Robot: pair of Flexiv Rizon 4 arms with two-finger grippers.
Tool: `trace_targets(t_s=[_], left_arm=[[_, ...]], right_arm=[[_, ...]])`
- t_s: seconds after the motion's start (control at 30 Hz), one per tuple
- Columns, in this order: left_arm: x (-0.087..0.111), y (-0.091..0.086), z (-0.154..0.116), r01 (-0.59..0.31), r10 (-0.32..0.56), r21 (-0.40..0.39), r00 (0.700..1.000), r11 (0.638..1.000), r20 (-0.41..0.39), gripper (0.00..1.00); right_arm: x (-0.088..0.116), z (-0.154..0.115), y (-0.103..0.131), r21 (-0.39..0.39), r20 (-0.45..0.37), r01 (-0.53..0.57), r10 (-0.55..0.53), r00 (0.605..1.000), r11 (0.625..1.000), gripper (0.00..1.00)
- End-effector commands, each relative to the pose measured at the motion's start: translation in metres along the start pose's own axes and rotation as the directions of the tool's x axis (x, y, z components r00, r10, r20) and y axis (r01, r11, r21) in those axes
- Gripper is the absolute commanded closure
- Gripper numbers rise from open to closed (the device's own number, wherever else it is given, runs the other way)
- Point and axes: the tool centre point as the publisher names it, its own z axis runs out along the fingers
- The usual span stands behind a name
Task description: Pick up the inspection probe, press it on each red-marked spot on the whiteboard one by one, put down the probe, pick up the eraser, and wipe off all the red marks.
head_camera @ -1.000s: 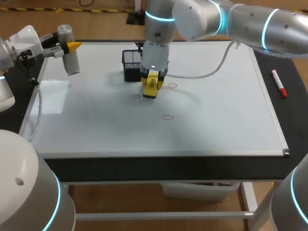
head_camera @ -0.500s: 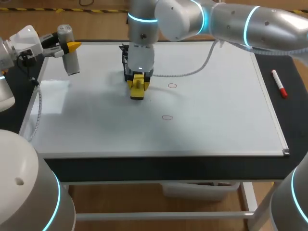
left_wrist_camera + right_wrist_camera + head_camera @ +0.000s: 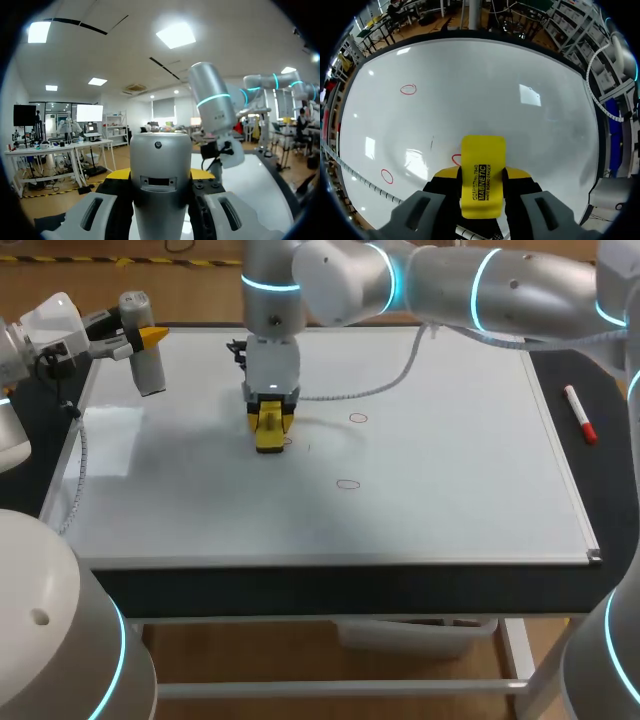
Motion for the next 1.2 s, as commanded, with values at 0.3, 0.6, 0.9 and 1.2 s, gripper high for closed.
trace_targets(t_s=[0.3,0.6,0.9,1.2], left_arm=[[0.001,-0.001,0.000,-0.002,0.002,0.000,1.000,1.000,0.002,1.00],[0.001,-0.001,0.000,-0.002,0.002,0.000,1.000,1.000,0.002,1.00],[0.001,-0.001,0.000,-0.002,0.002,0.000,1.000,1.000,0.002,1.00],[0.001,-0.001,0.000,-0.002,0.002,0.000,1.000,1.000,0.002,1.00]], right_arm=[[-0.002,0.007,0.004,0.012,-0.036,0.000,0.000,0.999,1.000,1.00],[0.005,0.008,0.014,0.062,-0.074,-0.011,0.016,0.997,0.998,1.00],[0.020,0.009,0.025,0.101,-0.070,-0.053,0.061,0.996,0.993,1.00],[0.039,0.007,0.030,0.111,-0.057,-0.092,0.099,0.993,0.990,1.00]])
